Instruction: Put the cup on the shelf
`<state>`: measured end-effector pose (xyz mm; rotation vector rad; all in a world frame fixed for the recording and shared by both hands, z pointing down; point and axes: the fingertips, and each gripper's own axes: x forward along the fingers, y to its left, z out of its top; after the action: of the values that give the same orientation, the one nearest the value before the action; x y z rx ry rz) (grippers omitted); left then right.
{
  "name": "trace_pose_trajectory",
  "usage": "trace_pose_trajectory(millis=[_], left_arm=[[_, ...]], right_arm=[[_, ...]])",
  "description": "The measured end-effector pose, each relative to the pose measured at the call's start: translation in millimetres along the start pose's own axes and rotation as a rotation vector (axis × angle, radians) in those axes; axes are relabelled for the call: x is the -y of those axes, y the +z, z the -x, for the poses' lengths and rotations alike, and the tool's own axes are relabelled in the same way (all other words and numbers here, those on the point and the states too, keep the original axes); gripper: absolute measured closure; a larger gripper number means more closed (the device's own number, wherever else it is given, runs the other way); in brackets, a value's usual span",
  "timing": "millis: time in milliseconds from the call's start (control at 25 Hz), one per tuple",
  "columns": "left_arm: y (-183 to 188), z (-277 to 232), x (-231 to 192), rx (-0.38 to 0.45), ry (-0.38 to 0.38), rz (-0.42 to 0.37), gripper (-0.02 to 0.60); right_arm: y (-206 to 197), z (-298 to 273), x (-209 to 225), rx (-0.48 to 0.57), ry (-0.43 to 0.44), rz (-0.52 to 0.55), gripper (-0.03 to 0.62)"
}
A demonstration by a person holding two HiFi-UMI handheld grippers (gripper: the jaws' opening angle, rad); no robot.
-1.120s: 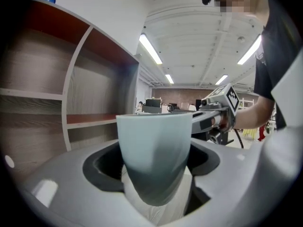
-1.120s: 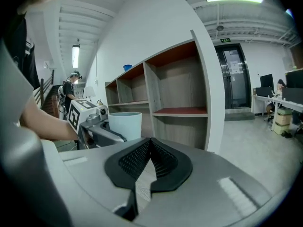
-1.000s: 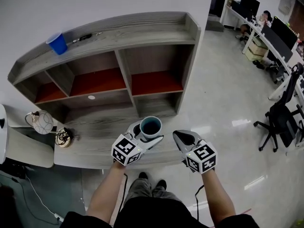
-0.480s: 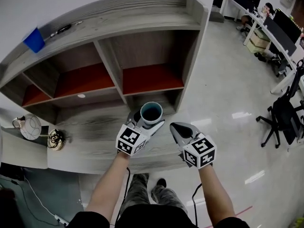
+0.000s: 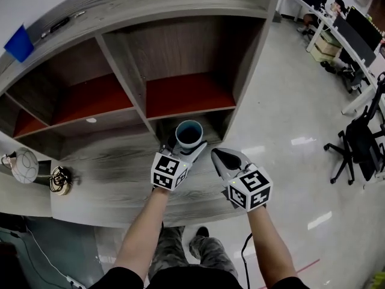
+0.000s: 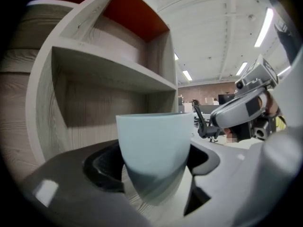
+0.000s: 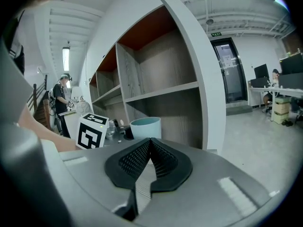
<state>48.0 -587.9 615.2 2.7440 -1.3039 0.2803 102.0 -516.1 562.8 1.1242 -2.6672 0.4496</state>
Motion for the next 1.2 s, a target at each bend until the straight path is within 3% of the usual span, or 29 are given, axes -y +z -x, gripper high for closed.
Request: trace_pose_trajectory(millis=[400, 840, 1200], left_arm=[[-36.9, -34.2, -30.4, 0.01, 0.086, 0.048, 0.215], [-67.2, -56.6, -44.8, 0.002, 0.144, 0.036, 0.216], [-66.6, -64.4, -49.8, 0.026, 0.155, 0.021, 0.215]], right_arm=[[-14.4, -19.6, 16.9, -0.003, -0.011, 0.031, 0.582], [-24.8, -30.9, 28.1, -0.006, -0.009, 0.059, 0.582], [-37.0, -33.9, 30.6, -0.028, -0.007, 0.047, 0.582]])
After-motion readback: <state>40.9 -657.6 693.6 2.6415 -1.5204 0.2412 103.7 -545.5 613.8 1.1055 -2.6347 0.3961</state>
